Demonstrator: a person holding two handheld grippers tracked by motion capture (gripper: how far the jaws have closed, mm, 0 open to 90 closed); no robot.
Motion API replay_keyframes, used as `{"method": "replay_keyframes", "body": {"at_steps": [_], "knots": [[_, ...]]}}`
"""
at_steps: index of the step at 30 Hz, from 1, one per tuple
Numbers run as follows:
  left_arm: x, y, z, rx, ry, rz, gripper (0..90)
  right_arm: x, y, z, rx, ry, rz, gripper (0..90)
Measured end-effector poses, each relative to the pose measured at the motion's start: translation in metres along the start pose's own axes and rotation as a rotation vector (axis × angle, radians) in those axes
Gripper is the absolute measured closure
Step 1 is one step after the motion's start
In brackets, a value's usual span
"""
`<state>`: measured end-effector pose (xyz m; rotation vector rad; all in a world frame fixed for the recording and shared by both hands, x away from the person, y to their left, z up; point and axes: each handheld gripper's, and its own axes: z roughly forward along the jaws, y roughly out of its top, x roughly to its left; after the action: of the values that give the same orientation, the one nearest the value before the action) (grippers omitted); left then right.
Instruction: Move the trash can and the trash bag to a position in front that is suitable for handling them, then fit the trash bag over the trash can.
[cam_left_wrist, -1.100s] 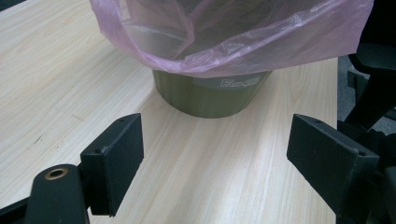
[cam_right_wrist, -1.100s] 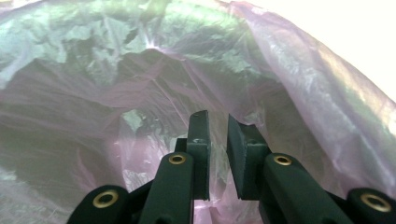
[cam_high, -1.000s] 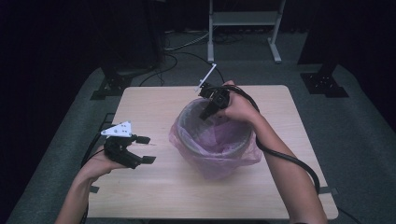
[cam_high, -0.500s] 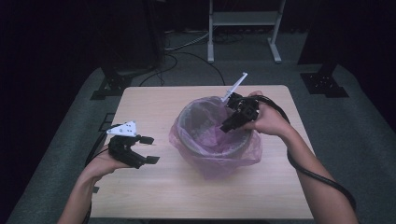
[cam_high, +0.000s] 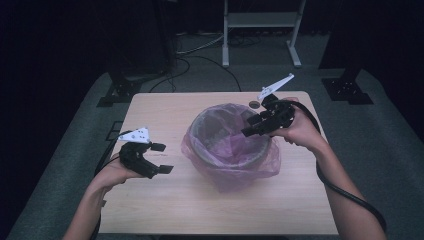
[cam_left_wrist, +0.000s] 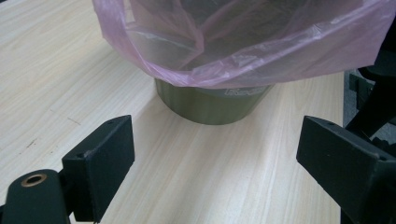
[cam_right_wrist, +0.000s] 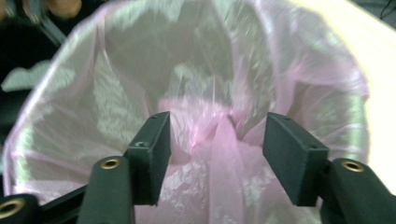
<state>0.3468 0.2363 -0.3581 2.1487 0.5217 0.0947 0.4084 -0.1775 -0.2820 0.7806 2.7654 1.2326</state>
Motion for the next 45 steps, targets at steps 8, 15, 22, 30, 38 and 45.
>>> {"method": "replay_keyframes", "body": {"at_steps": [8,15,22,30,38,45], "knots": [[0.000,-0.002,0.006,-0.002,0.000,-0.010,9.0,-0.014,-0.011,-0.017,-0.132,0.010,0.045,31.2],[0.000,0.003,0.012,0.004,-0.004,-0.006,9.0,-0.018,-0.023,-0.030,-0.161,-0.019,0.064,29.4],[-0.001,0.002,0.013,0.001,-0.001,-0.003,9.0,-0.022,-0.039,-0.043,-0.184,-0.049,0.094,29.4],[-0.002,-0.005,0.013,-0.008,0.008,-0.022,9.0,-0.028,-0.062,-0.051,-0.193,-0.073,0.134,29.4],[-0.002,-0.013,0.015,-0.013,0.022,-0.037,9.0,-0.033,-0.095,-0.055,-0.222,-0.087,0.183,29.4],[-0.001,-0.020,0.019,-0.029,0.030,-0.044,9.0,-0.039,-0.125,-0.052,-0.227,-0.096,0.228,29.4]]}}
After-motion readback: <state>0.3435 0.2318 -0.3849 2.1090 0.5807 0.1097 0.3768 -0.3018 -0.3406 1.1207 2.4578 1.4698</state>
